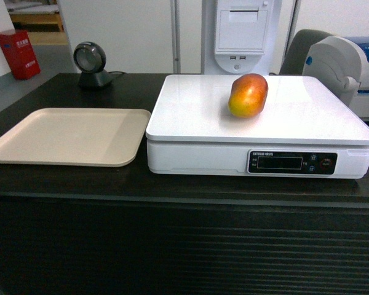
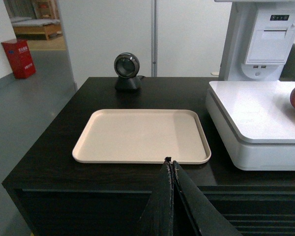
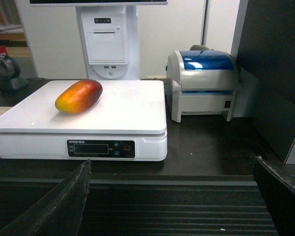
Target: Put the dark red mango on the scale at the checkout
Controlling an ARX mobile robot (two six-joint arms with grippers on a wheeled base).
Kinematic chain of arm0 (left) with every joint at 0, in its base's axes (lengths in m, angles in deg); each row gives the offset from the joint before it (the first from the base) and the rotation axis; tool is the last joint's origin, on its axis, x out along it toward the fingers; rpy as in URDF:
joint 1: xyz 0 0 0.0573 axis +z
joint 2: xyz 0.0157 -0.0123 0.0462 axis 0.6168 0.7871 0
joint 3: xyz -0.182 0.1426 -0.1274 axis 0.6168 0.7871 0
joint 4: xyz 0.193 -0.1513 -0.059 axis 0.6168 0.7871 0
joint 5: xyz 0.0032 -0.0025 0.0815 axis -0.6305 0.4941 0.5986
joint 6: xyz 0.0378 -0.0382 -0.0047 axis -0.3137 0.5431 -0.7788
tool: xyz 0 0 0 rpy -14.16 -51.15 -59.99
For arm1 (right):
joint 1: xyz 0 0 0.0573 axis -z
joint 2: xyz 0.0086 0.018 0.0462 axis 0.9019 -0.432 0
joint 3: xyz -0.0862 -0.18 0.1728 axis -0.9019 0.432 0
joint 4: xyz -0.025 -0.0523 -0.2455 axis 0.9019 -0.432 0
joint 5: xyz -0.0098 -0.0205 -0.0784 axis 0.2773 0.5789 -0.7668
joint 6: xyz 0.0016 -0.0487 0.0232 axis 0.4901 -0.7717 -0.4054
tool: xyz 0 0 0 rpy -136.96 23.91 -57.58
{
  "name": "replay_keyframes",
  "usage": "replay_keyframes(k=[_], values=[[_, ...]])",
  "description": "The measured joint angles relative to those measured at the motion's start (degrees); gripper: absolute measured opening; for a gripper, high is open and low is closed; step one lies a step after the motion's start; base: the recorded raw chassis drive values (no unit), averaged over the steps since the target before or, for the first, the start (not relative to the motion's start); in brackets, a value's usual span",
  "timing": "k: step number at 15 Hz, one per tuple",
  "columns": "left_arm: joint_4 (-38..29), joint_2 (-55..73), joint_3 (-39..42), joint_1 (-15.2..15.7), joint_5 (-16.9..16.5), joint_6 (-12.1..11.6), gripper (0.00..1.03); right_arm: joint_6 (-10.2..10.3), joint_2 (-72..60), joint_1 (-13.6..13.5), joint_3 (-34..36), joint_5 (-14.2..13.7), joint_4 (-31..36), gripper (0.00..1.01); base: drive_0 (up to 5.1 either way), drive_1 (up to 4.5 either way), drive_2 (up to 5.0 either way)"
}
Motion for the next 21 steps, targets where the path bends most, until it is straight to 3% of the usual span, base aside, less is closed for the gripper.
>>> replay_keyframes(k=[12, 15, 21], values=[[13.27, -18.53, 4.42, 0.0, -0.04, 0.0, 0.02, 0.0, 0.0, 0.0, 0.0, 0.0, 0.0, 0.98, 0.0, 0.0, 0.0], [23.8, -25.81, 4.37, 0.0, -0.17, 0.0, 0.02, 0.0, 0.0, 0.0, 0.0, -0.02, 0.0, 0.98, 0.0, 0.0, 0.0], [23.89, -28.35, 4.35, -0.02, -0.07, 0.0, 0.02, 0.0, 0.0, 0.0, 0.0, 0.02, 0.0, 0.98, 0.0, 0.0, 0.0]])
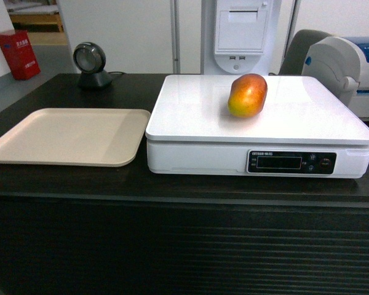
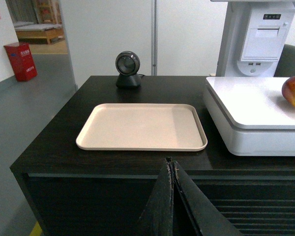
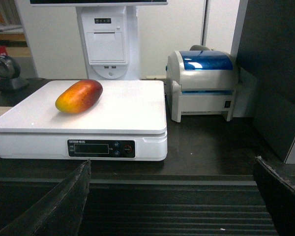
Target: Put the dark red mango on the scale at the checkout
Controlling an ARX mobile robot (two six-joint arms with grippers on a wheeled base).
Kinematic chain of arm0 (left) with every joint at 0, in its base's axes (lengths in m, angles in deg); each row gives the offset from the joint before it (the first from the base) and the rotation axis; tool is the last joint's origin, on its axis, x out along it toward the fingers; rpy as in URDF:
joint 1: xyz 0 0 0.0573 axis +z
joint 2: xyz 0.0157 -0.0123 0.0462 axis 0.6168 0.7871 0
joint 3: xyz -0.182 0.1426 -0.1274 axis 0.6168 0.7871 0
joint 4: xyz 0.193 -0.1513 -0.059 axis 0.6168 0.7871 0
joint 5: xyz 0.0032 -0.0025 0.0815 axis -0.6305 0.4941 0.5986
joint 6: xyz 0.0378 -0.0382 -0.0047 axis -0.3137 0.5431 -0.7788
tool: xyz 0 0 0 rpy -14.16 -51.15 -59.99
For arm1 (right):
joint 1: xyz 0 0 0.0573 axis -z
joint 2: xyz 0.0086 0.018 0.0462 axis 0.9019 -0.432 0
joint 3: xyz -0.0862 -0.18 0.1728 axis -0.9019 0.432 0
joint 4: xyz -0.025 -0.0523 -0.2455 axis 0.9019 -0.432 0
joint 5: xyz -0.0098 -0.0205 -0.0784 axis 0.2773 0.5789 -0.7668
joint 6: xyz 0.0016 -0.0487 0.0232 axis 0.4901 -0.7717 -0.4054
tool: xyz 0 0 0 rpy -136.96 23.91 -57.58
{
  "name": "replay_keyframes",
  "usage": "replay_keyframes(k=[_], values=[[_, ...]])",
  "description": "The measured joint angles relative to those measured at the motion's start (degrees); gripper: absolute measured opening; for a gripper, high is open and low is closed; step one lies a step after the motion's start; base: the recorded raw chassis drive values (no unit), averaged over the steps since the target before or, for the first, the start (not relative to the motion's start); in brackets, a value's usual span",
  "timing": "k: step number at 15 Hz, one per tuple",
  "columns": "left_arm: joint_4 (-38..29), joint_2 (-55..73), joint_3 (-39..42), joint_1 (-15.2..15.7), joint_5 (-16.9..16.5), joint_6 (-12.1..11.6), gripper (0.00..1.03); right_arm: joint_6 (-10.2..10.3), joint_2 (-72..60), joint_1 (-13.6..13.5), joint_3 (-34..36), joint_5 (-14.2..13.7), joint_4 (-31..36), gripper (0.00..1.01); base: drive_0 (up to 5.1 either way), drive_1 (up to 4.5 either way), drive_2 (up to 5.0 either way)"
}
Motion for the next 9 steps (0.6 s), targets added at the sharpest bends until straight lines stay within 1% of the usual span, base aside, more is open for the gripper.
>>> replay_keyframes(k=[1, 4, 5, 7, 8, 9], values=[[-0.02, 0.0, 0.0, 0.0, 0.02, 0.0, 0.11, 0.0, 0.0, 0.0, 0.0, -0.02, 0.0, 0.98, 0.0, 0.0, 0.0], [-0.02, 0.0, 0.0, 0.0, 0.02, 0.0, 0.49, 0.0, 0.0, 0.0, 0.0, 0.0, 0.0, 0.98, 0.0, 0.0, 0.0], [-0.02, 0.0, 0.0, 0.0, 0.02, 0.0, 0.6, 0.0, 0.0, 0.0, 0.0, 0.0, 0.0, 0.98, 0.0, 0.0, 0.0], [-0.02, 0.0, 0.0, 0.0, 0.02, 0.0, 0.87, 0.0, 0.0, 0.0, 0.0, 0.0, 0.0, 0.98, 0.0, 0.0, 0.0], [-0.02, 0.0, 0.0, 0.0, 0.02, 0.0, 0.98, 0.0, 0.0, 0.0, 0.0, -0.02, 0.0, 0.98, 0.0, 0.0, 0.0], [-0.02, 0.0, 0.0, 0.0, 0.02, -0.04, 0.98, 0.0, 0.0, 0.0, 0.0, 0.0, 0.0, 0.98, 0.0, 0.0, 0.0]])
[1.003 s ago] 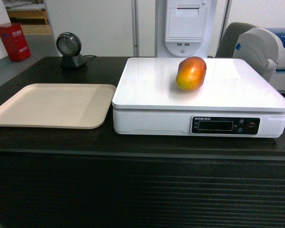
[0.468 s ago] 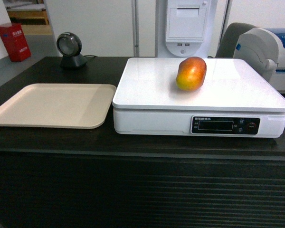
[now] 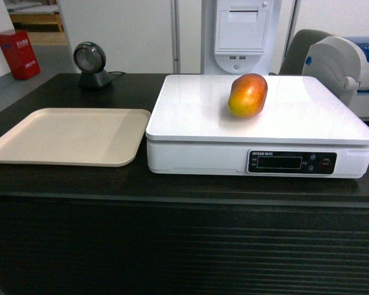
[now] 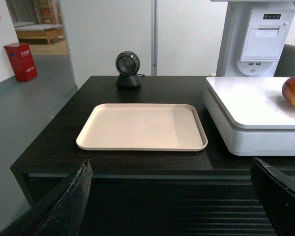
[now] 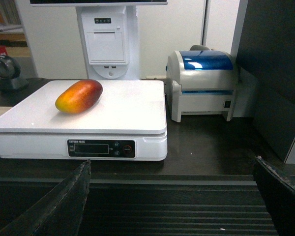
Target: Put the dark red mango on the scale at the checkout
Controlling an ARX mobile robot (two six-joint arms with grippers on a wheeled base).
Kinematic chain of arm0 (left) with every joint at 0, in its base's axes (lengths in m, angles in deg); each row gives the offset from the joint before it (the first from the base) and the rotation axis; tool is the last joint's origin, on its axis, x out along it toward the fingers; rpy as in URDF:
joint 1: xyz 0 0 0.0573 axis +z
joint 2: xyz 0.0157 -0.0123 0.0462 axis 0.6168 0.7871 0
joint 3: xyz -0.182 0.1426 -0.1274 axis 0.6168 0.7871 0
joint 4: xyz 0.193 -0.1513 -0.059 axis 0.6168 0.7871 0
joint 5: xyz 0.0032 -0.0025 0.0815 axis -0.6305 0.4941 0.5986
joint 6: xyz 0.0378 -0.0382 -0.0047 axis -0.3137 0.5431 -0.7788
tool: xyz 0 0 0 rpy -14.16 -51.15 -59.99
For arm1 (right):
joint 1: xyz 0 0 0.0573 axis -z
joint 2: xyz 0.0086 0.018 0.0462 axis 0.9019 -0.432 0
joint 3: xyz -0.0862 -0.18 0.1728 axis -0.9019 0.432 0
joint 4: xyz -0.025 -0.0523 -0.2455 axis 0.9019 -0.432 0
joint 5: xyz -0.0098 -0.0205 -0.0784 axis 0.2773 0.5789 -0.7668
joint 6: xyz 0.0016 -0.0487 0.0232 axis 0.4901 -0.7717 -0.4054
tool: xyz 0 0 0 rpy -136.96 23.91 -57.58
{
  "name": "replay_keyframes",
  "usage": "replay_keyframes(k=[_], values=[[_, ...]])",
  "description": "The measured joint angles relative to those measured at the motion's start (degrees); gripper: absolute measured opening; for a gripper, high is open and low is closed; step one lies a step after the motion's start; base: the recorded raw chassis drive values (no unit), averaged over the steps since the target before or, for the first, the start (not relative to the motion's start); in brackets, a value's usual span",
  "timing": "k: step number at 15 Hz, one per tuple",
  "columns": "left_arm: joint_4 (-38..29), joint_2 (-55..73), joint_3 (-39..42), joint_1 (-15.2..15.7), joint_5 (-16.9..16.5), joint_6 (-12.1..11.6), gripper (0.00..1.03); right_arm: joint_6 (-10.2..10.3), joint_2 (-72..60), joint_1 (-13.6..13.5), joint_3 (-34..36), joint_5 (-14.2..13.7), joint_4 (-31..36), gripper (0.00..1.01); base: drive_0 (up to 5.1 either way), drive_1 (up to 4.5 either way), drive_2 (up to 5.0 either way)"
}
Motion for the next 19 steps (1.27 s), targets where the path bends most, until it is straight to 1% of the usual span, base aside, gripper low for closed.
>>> replay_keyframes(k=[19], values=[[0.0, 0.0, 0.0, 0.0, 0.0, 0.0, 0.98, 0.0, 0.0, 0.0, 0.0, 0.0, 0.0, 0.98, 0.0, 0.0, 0.0]])
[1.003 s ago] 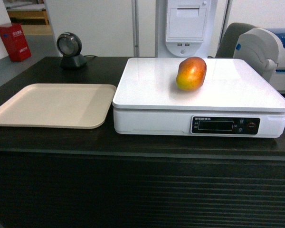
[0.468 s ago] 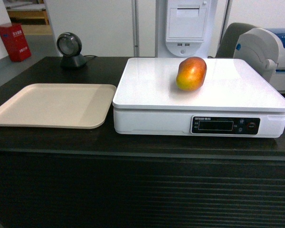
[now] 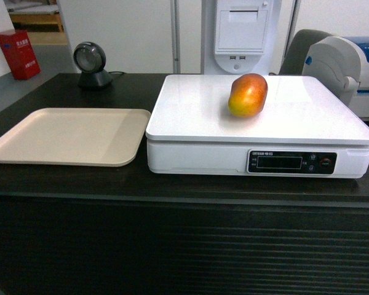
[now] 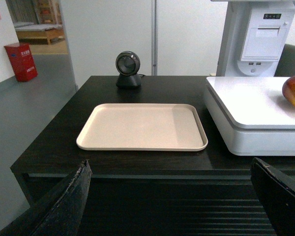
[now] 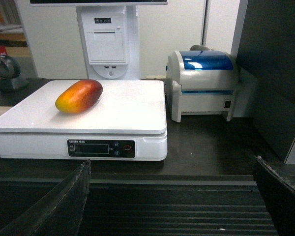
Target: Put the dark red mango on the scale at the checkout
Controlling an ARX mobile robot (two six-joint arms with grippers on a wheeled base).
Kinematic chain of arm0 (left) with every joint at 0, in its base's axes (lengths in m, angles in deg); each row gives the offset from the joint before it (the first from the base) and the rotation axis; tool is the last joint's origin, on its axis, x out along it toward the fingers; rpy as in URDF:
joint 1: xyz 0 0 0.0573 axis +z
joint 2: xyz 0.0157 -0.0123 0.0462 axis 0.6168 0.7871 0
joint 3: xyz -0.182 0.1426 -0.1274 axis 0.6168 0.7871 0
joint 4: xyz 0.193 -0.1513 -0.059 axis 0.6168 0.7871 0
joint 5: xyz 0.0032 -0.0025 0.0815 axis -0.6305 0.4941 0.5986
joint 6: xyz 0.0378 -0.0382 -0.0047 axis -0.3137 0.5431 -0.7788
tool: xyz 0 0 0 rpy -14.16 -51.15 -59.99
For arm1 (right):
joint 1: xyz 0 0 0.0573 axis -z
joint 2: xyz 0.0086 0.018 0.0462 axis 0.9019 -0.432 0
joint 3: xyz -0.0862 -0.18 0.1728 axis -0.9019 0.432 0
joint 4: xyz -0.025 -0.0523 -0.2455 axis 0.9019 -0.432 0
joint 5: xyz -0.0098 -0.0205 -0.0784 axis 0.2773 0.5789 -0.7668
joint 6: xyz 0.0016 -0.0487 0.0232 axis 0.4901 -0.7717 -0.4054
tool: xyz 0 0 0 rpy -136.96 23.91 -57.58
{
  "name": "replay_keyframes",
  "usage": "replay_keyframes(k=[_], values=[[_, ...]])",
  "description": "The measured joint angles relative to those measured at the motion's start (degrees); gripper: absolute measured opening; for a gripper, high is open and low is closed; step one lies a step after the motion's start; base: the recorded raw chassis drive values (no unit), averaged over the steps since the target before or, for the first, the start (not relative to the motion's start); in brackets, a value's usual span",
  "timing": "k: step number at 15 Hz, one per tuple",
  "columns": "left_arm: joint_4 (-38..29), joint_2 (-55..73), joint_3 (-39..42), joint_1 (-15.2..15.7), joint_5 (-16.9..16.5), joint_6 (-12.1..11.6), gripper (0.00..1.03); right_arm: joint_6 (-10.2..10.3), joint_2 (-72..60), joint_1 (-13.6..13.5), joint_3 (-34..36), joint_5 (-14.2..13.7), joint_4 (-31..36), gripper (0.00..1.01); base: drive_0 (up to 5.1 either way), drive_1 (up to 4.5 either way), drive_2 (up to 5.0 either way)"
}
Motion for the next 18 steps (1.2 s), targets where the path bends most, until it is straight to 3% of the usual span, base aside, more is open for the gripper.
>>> replay_keyframes(k=[18], values=[[0.02, 0.0, 0.0, 0.0, 0.02, 0.02, 0.98, 0.0, 0.0, 0.0, 0.0, -0.02, -0.02, 0.98, 0.0, 0.0, 0.0]])
